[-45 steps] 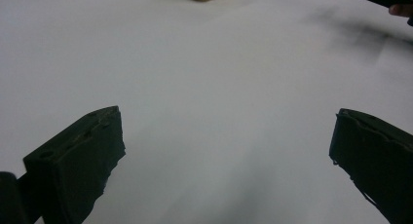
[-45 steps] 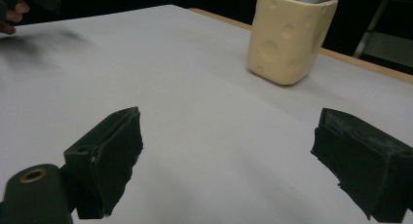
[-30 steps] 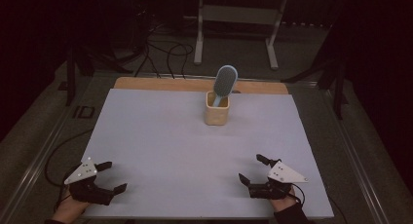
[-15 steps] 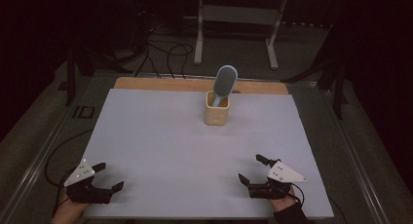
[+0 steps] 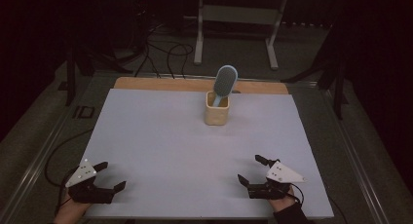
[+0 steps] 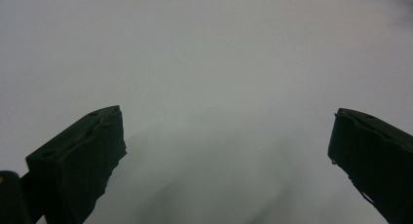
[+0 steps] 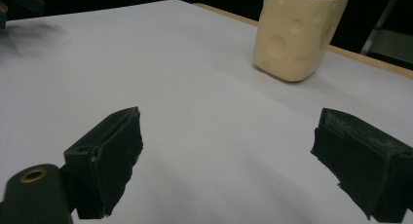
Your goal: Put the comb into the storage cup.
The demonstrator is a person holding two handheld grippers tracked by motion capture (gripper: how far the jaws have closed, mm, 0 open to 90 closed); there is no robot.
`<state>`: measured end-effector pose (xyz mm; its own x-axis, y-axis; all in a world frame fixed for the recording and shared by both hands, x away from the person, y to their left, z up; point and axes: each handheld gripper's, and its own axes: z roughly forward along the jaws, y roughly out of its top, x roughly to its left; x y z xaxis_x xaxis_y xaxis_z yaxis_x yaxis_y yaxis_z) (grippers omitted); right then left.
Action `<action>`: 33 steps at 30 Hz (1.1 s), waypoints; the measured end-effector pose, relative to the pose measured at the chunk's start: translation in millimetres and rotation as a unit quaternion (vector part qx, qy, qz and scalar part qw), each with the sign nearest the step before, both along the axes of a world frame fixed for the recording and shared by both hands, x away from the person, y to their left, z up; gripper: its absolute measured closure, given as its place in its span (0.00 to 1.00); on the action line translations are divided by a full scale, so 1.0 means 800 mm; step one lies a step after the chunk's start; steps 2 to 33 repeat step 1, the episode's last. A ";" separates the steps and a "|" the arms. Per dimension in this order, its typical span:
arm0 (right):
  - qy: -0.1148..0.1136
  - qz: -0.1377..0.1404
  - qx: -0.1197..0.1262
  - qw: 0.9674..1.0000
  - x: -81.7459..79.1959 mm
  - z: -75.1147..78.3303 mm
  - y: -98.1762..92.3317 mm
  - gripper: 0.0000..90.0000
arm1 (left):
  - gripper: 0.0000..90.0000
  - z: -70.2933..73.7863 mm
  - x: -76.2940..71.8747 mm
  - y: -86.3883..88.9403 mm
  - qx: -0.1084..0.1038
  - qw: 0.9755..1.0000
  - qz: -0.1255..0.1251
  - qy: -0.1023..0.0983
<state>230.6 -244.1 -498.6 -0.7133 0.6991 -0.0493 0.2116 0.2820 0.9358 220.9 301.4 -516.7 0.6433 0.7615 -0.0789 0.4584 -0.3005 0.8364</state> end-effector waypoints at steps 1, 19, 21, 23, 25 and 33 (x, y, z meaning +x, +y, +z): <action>-0.001 0.000 -0.001 1.000 0.000 0.000 0.000 0.11 | 0.00 0.000 0.000 -0.001 -0.002 1.000 -0.003 0.001; -0.001 0.000 -0.001 1.000 0.000 0.000 0.000 0.11 | 0.00 0.000 0.000 -0.001 -0.002 1.000 -0.003 0.001; -0.001 0.000 -0.001 1.000 0.000 0.000 0.000 0.11 | 0.00 0.000 0.000 -0.001 -0.002 1.000 -0.003 0.001; -0.001 0.000 -0.001 1.000 0.000 0.000 0.000 0.11 | 0.00 0.000 0.000 -0.001 -0.002 1.000 -0.003 0.001; -0.001 0.000 -0.001 1.000 0.000 0.000 0.000 0.11 | 0.00 0.000 0.000 -0.001 -0.002 1.000 -0.003 0.001; -0.001 0.000 -0.001 1.000 0.000 0.000 0.000 0.11 | 0.00 0.000 0.000 -0.001 -0.002 1.000 -0.003 0.001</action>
